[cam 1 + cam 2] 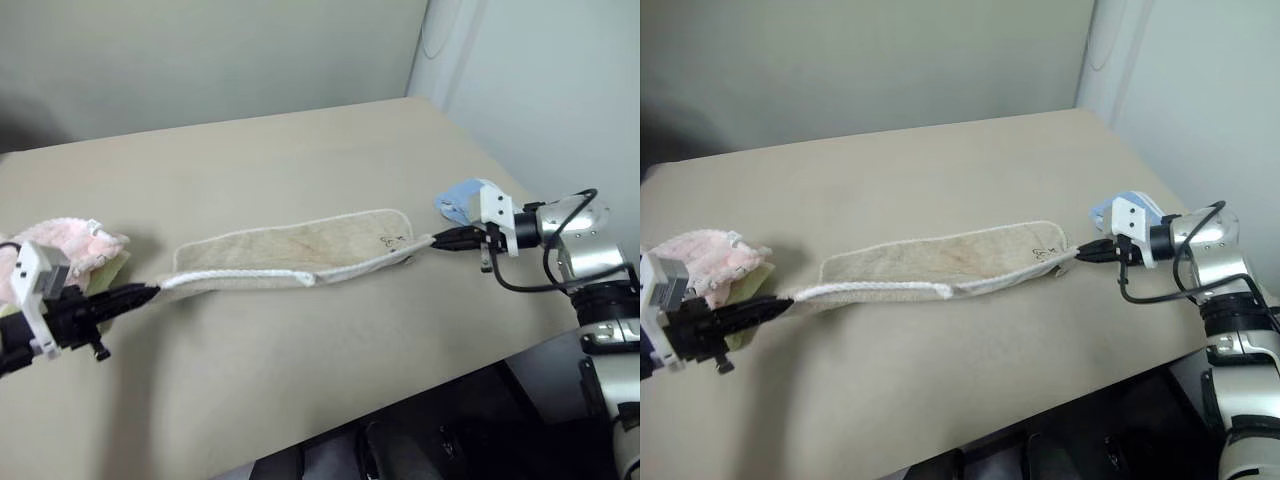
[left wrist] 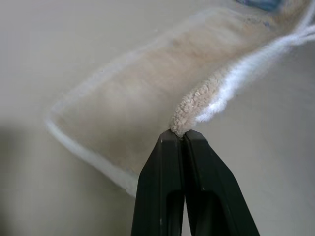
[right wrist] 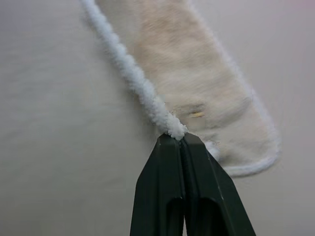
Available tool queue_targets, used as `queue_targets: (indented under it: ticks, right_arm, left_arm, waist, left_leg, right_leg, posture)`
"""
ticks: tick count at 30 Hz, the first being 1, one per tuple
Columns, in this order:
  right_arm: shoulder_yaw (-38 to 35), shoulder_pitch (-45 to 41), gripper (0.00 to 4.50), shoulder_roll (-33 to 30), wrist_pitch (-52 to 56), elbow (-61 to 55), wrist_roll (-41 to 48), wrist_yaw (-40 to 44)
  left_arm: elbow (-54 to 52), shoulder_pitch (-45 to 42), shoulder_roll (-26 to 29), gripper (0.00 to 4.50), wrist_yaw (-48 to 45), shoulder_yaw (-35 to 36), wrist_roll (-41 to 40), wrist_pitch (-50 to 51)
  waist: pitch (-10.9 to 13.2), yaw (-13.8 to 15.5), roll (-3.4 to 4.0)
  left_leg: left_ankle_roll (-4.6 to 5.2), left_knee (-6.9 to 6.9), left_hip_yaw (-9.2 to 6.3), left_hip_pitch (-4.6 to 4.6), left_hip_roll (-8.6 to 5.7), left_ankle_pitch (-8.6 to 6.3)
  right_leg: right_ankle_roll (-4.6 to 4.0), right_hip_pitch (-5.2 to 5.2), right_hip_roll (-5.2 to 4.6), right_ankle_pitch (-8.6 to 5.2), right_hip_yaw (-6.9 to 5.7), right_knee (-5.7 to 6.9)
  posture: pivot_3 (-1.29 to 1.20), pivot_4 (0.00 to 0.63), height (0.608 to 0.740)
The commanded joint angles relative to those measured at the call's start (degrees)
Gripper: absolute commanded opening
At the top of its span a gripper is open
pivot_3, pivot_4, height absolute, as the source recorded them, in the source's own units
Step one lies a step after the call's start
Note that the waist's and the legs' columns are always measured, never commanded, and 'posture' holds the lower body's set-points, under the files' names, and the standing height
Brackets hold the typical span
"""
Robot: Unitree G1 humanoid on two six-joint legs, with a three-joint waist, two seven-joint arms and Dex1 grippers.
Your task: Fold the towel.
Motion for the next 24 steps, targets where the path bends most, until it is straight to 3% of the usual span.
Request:
queue_targets:
  ticks: [1,7,10,13,21,24]
  right_arm:
    - [1.0,-7.1,0.00,2.0,-5.7,10.2,-4.9,-7.7]
    - [5.6,-16.2,0.00,6.3,-11.9,27.1,-13.9,-20.5]
    - [6.5,-18.3,0.00,8.6,-12.1,31.9,-16.2,-25.0]
    - [7.5,-19.1,0.00,10.0,-12.1,34.8,-18.5,-29.1]
    - [8.2,-18.8,0.00,10.8,-11.6,37.6,-21.8,-34.3]
    - [7.4,-18.8,0.69,11.0,-11.5,37.8,-21.5,-34.4]
  left_arm:
    - [7.5,-7.8,-0.5,0.07,6.1,-5.5,6.6,-5.5]
    - [20.2,-21.0,-1.8,0.07,8.7,-15.8,15.2,-13.2]
    - [26.4,-25.9,-2.4,0.07,9.9,-20.6,20.0,-17.3]
    - [32.9,-30.8,-3.7,0.07,11.0,-24.5,24.0,-21.6]
    - [42.7,-36.0,-6.3,0.07,9.3,-28.7,27.4,-26.3]
    - [44.1,-36.1,-6.4,1.01,8.3,-28.7,27.3,-26.3]
  waist:
    - [0.0,0.1,0.06]
    - [0.0,0.3,0.01]
    - [0.0,0.3,0.01]
    - [0.0,0.3,0.01]
    - [0.0,-0.1,0.02]
    - [0.0,-0.2,0.02]
  left_leg:
    - [0.03,0.00,-0.01,0.01,-0.01,-0.02]
    - [0.03,-0.06,-0.05,-0.62,0.00,-0.17]
    - [-0.61,-0.14,-0.11,-1.12,0.00,0.19]
    - [-0.76,-0.13,-0.15,-1.62,0.01,0.28]
    - [-0.69,-0.21,-0.17,-1.65,0.04,0.24]
    - [-0.66,-0.19,-0.17,-1.65,0.05,0.23]
  right_leg:
    - [0.01,-0.01,0.00,0.01,0.00,0.04]
    - [0.06,-0.68,0.00,0.04,-0.08,0.01]
    - [0.08,-1.26,0.00,0.05,-0.10,-0.06]
    - [0.14,-1.80,0.01,0.08,-0.10,-0.06]
    - [0.23,-1.83,0.01,0.13,-0.09,-0.07]
    - [0.24,-1.83,0.01,0.13,-0.09,-0.07]
  posture:
    - [0.00,0.150,0.740]
    - [0.00,0.150,0.740]
    - [0.00,0.150,0.740]
    - [0.00,0.150,0.740]
    - [0.00,0.150,0.740]
    - [0.00,0.150,0.740]
